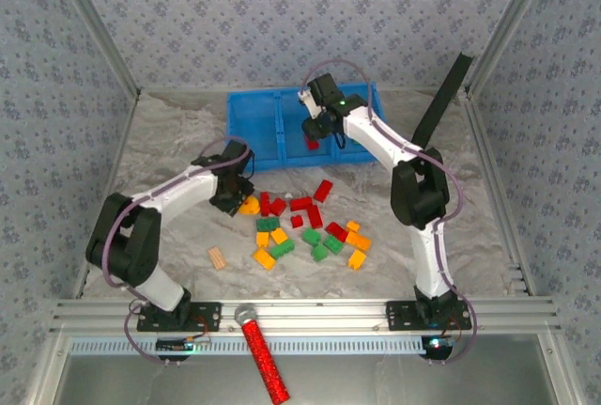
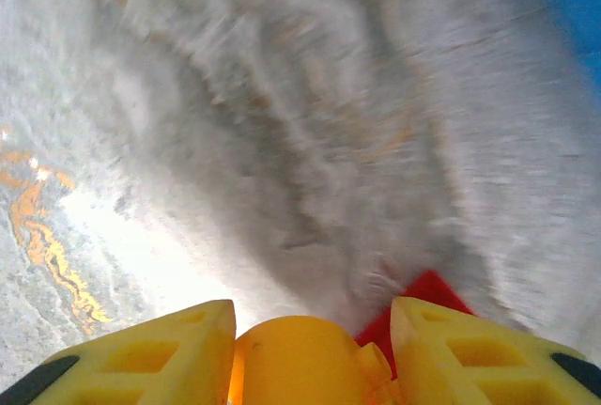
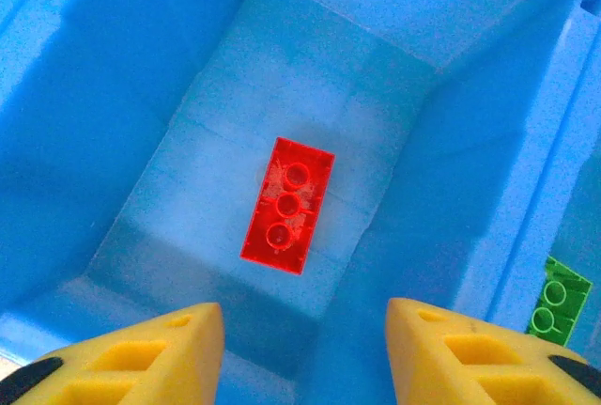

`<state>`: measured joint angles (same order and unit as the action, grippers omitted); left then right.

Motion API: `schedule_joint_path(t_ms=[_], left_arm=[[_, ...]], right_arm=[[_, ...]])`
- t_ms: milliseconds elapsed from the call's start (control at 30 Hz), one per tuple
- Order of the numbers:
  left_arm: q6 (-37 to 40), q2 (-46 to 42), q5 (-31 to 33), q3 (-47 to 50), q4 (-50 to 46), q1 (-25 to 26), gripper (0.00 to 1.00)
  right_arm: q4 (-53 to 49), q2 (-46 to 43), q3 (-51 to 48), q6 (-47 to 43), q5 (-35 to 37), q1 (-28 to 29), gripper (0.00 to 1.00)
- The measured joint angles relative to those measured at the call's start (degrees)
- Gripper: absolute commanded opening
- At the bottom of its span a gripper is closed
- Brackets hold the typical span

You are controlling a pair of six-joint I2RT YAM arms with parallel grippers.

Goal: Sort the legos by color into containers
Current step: Pick up the lego from the center of the table, then place the lego in the container.

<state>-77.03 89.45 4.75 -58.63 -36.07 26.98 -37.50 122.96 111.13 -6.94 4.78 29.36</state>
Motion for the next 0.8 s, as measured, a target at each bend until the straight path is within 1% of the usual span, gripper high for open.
schedule_joint_path(t_ms=[200, 367, 500, 600, 800], left_arm=[[4.3, -2.6, 4.1, -8.5, -0.3, -1.8, 0.46], [8.5, -0.4, 8.3, -17.2, -1.0, -3.1, 0.46], [11.2, 5.1, 9.9, -23.4, -0.5, -3.8, 0.46], [13.6, 11.5, 10.6, -28.5, -0.3, -4.0, 0.45], [18.8, 22.8, 14.2, -37.6, -0.6, -3.4, 0.45]], right_arm=[[0.0, -4.8, -4.5, 0.5, 0.9, -0.2, 0.51], [0.7, -13.7, -12.2, 2.6, 1.6, -0.4, 0.51], [1.7, -21.9, -20.4, 5.2, 1.6, -0.4, 0.51], [1.9, -27.0, -26.3, 7.1, 1.4, -0.4, 0.51], [2.0, -31.6, -34.7, 9.3, 0.9, -0.4, 0.51]])
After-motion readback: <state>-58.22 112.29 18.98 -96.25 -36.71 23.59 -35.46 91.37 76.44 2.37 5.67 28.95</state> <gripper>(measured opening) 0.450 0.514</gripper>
